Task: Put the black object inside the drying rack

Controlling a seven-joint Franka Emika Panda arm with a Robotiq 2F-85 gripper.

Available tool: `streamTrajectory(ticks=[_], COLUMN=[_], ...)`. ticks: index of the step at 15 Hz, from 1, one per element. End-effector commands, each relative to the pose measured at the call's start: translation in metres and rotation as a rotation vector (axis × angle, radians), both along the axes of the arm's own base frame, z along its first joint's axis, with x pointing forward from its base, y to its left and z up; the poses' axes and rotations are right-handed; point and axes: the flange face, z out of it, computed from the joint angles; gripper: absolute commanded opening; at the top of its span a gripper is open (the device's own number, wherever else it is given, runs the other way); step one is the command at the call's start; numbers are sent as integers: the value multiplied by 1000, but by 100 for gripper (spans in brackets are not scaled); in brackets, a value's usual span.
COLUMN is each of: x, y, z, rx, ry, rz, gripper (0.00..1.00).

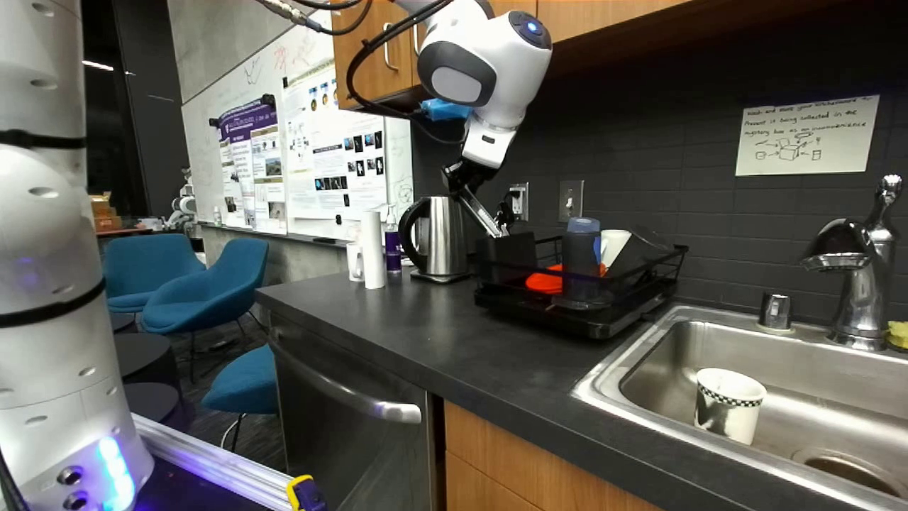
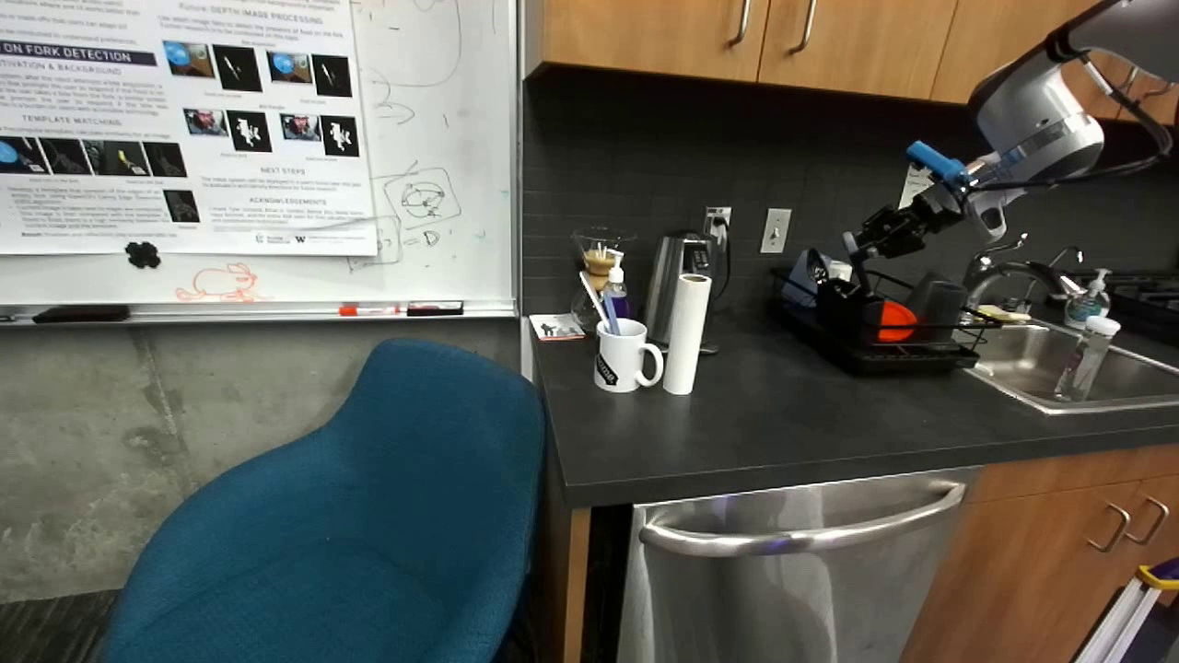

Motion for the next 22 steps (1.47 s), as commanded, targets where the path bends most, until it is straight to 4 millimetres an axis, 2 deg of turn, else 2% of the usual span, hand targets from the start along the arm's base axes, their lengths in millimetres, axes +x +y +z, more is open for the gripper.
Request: streamTrajectory(ticks=[1,5,6,7,9,11,13,14,16,17,18,19,21,22], x=[2,0,0,0,-1,-2,-2,-3,-4,-4,-5,-6,-9,-10], y=[-8,-11,-11,-12,-12,-12,-12,-13,-15,-17,-19,-20,-24,-25], z=[1,-4,-4,-4,-3,0,2,3,4,5,6,8,10,11], rx=[41,51,54,55,54,49,44,44,42,40,39,41,38,39], ry=[8,23,24,25,20,14,8,6,4,2,0,-2,-6,-8], rz=[-9,-14,-14,-15,-12,-11,-12,-14,-17,-20,-22,-26,-30,-30], gripper=[18,18,35,34,41,34,34,37,59,61,55,32,35,49])
